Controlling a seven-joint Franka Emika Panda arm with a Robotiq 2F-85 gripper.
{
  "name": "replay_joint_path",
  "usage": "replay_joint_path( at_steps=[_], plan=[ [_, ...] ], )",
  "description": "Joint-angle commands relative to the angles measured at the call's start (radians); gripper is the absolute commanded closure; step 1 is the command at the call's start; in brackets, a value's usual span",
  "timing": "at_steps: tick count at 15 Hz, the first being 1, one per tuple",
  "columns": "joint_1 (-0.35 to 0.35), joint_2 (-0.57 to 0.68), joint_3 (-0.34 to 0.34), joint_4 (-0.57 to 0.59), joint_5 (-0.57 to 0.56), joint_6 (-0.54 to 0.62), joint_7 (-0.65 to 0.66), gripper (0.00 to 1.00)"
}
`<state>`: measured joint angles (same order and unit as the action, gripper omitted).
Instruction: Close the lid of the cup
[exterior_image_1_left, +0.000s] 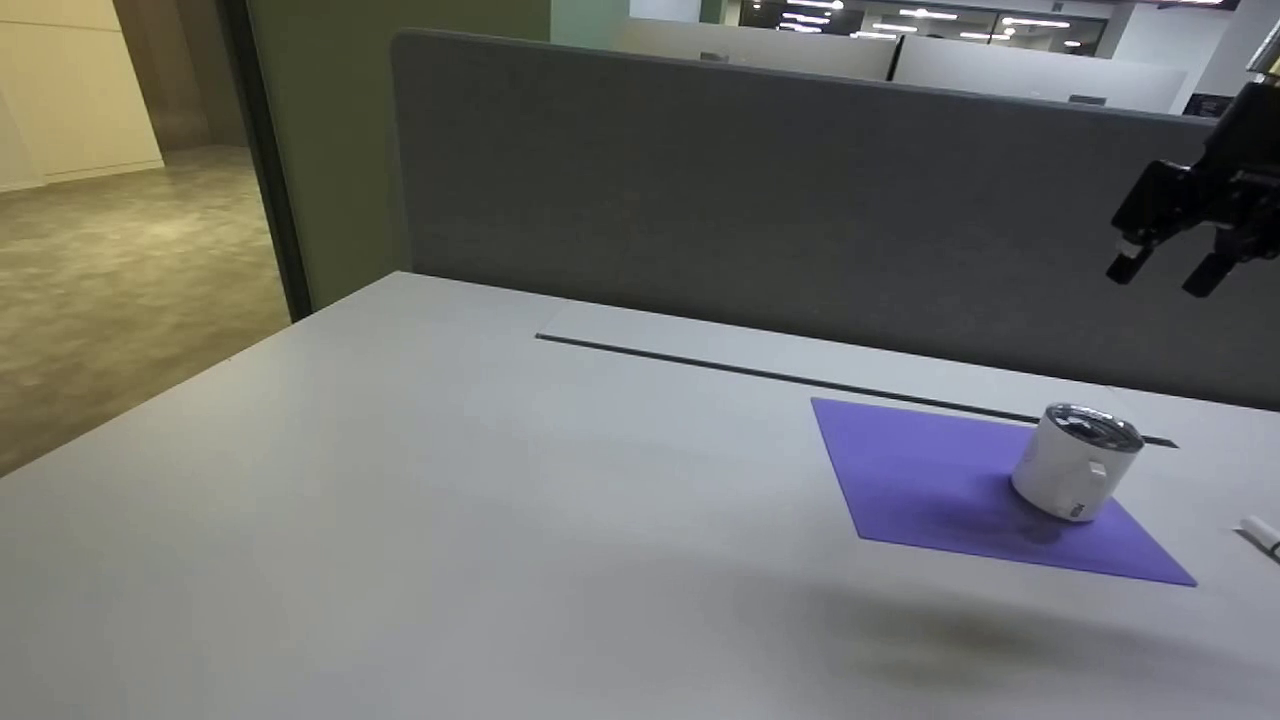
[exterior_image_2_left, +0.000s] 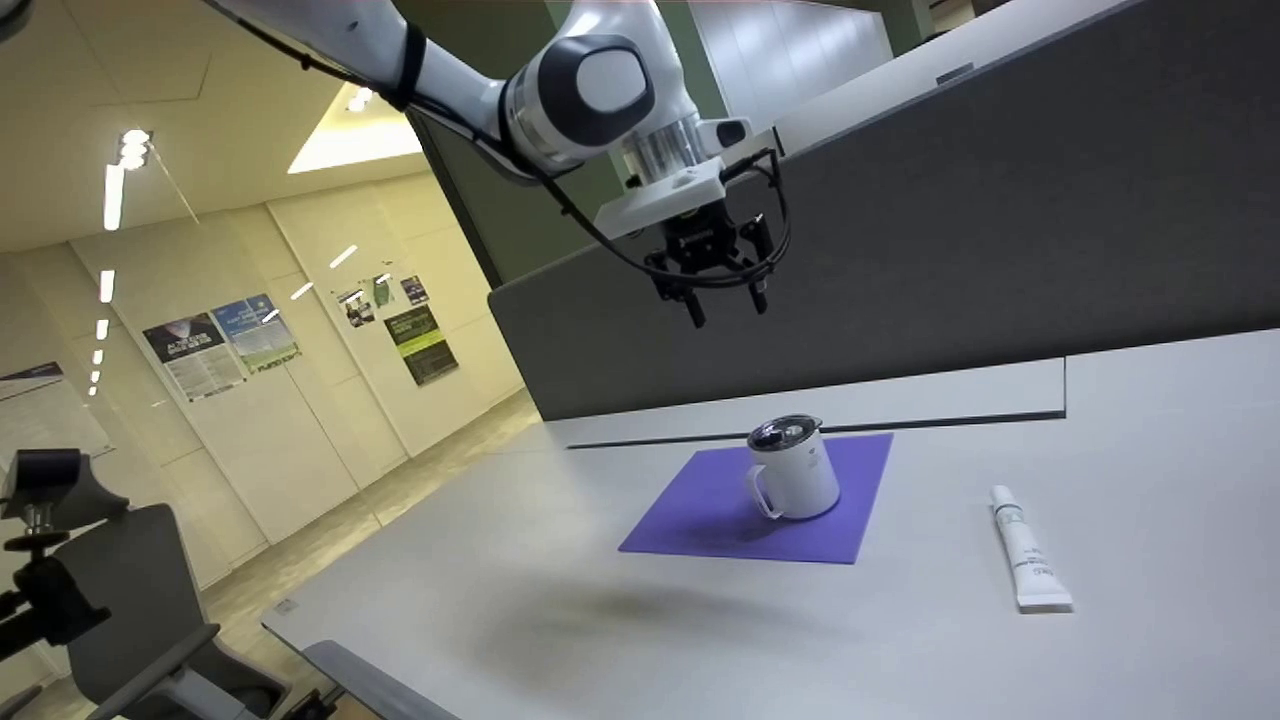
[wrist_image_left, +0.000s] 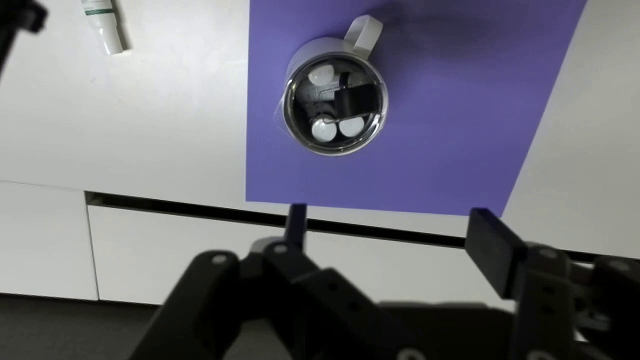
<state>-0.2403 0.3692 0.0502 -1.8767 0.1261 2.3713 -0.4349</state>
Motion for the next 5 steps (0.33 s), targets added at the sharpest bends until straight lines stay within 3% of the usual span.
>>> replay_joint_path(
  at_steps=[1,5],
  plan=[
    [0.018,-0.006,-0.012,0.006,0.012,-0.07,-0.006,0.0],
    [0.029,0.001,-0.018,0.001,0.007,-0.071,-0.004,0.0]
  ],
)
